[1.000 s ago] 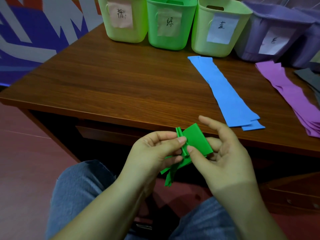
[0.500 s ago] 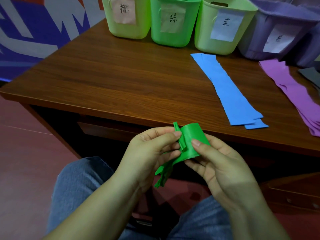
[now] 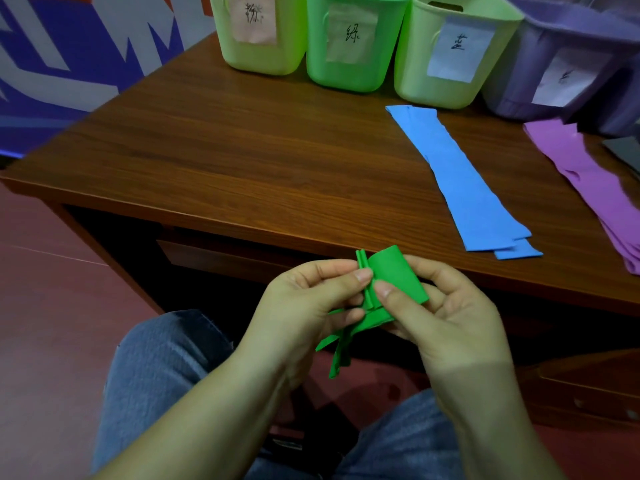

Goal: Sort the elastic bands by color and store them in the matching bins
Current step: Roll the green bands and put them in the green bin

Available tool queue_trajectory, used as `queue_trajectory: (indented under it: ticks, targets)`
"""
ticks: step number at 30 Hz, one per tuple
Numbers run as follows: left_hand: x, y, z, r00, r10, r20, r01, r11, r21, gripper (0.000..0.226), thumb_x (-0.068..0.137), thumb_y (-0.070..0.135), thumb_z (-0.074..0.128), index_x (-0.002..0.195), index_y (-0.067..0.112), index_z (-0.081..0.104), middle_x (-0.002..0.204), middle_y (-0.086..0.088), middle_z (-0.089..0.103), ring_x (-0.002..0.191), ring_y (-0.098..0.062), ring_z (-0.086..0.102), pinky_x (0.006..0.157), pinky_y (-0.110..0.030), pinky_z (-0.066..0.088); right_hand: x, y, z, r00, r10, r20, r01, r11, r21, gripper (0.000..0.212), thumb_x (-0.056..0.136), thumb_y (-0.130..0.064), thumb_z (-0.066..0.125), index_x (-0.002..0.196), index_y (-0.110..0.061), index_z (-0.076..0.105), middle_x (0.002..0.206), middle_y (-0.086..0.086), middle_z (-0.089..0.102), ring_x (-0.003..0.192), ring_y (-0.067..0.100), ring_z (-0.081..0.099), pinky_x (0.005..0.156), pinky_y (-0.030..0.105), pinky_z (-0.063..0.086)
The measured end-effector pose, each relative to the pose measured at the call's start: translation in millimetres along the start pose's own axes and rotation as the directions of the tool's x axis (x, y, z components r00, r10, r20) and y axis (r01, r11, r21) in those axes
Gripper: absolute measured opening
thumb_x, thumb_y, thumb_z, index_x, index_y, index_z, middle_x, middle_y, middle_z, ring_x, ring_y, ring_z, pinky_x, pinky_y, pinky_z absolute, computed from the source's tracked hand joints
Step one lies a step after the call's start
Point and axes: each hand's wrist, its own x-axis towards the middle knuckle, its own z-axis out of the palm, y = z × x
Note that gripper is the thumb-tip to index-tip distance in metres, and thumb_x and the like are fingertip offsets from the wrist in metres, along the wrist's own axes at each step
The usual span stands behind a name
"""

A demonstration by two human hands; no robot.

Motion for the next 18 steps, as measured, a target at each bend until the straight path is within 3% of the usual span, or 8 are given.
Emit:
queue_trajectory:
  ticks: [2,9,13,16,18]
  targets:
    - [1,0,0,1.0,-0.011,0.002,0.011,1.0,-0.002,0.023,0.063,0.013,0.07,0.085,0.007,0.066,0.055,0.001,0.061,0.048,-0.002,0.057,0.048,-0.014,0.051,1,1,0,1.0,-0.006,-0.008,0.006,1.0,-0.012,0.027,0.074,0.003,0.066,0.097,-0.013,0.064,0.077,0.008,0.074,0.068,0.016,0.071,0.059,0.021,0.056]
    - [-3,11,-2,1.0,-0.005,0.024,0.007,0.996,-0.094,0.022,0.054,0.015,0.067,0.075,0.01,0.065,0.058,-0.002,0.064,0.048,-0.004,0.058,0.047,-0.014,0.051,12,1,-8,0.995,0.051,-0.086,-0.039,0.99,0.136,0.018,0.081,0.005,0.058,0.089,-0.01,0.064,0.071,0.003,0.073,0.065,0.011,0.07,0.054,0.021,0.055]
    - [-4,12,1,0.999,-0.006,0.047,0.01,0.996,-0.085,0.019,0.058,0.013,0.067,0.076,0.009,0.065,0.057,-0.002,0.063,0.047,-0.004,0.058,0.046,-0.014,0.051,12,3,-7,0.996,0.017,-0.084,-0.009,0.995,0.096,0.019,0.08,0.004,0.06,0.089,-0.011,0.064,0.072,0.002,0.074,0.066,0.011,0.07,0.055,0.02,0.055]
    - [-1,8,4,0.999,-0.016,0.047,0.019,0.997,-0.07,0.003,0.073,0.008,0.066,0.076,0.01,0.066,0.057,-0.001,0.064,0.048,-0.004,0.059,0.046,-0.014,0.05,7,5,-3,0.997,-0.048,-0.057,0.049,0.999,0.019,0.02,0.079,0.006,0.062,0.089,-0.011,0.066,0.075,0.004,0.074,0.068,0.014,0.071,0.061,0.021,0.057]
    - [1,6,4,0.999,-0.014,0.033,0.016,0.998,-0.066,0.005,0.077,0.007,0.065,0.075,0.011,0.066,0.058,-0.001,0.065,0.049,-0.003,0.059,0.046,-0.014,0.05,5,5,-2,0.995,-0.094,-0.044,0.093,0.995,-0.021,0.021,0.079,0.007,0.063,0.089,-0.012,0.066,0.075,0.004,0.074,0.068,0.014,0.071,0.062,0.02,0.056]
